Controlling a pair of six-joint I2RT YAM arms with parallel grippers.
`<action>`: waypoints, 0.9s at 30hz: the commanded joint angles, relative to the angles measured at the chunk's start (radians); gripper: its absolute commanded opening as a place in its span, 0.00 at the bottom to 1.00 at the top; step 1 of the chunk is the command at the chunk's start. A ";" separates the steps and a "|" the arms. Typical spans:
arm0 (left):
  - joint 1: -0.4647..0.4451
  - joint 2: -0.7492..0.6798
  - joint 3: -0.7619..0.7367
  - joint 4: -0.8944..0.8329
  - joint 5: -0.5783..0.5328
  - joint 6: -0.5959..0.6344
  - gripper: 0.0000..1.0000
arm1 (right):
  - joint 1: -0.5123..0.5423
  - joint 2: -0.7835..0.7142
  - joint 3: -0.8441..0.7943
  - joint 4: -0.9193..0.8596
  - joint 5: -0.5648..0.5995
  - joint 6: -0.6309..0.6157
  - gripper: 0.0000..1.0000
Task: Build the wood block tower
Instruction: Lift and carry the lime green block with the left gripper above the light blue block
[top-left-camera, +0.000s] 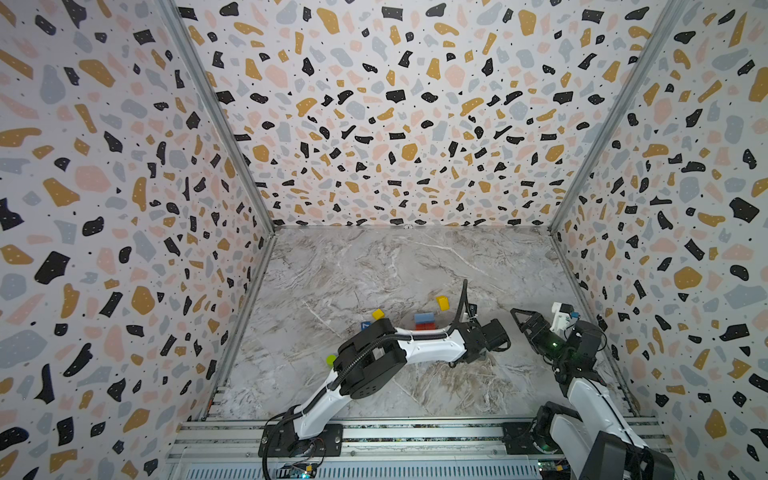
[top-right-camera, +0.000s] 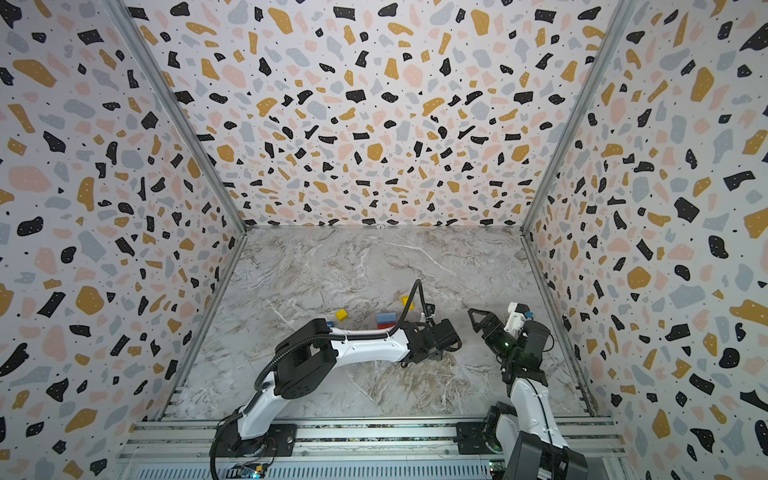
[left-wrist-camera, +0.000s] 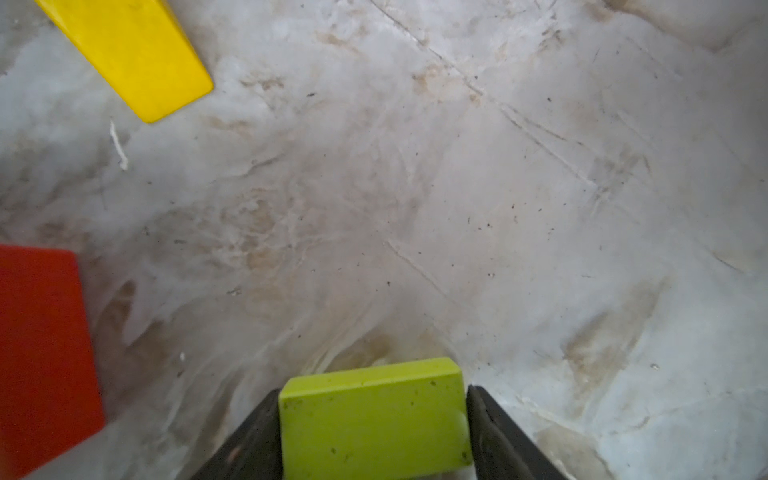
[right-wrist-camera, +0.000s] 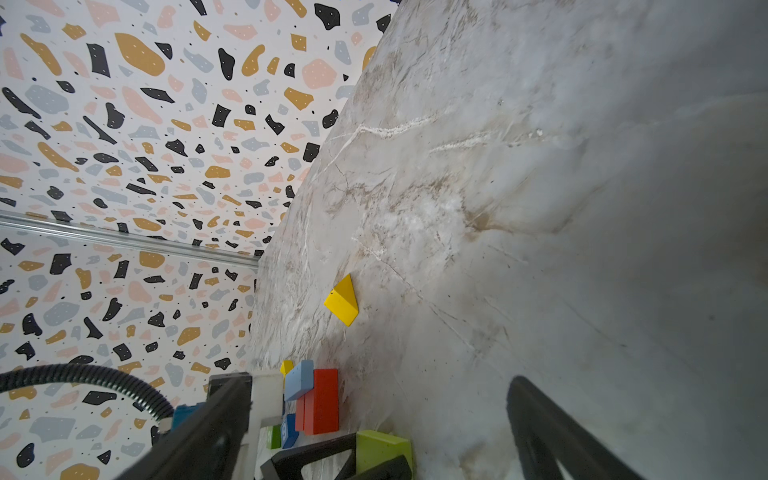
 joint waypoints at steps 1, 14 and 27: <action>0.006 0.017 -0.001 0.005 0.000 -0.008 0.66 | -0.003 -0.008 -0.003 0.007 -0.013 -0.010 0.98; 0.036 -0.130 -0.008 -0.064 -0.049 -0.004 0.64 | -0.005 -0.001 -0.005 0.006 -0.015 -0.015 0.98; 0.095 -0.308 -0.177 -0.066 -0.075 -0.009 0.65 | -0.002 0.002 -0.003 0.004 -0.019 -0.023 0.98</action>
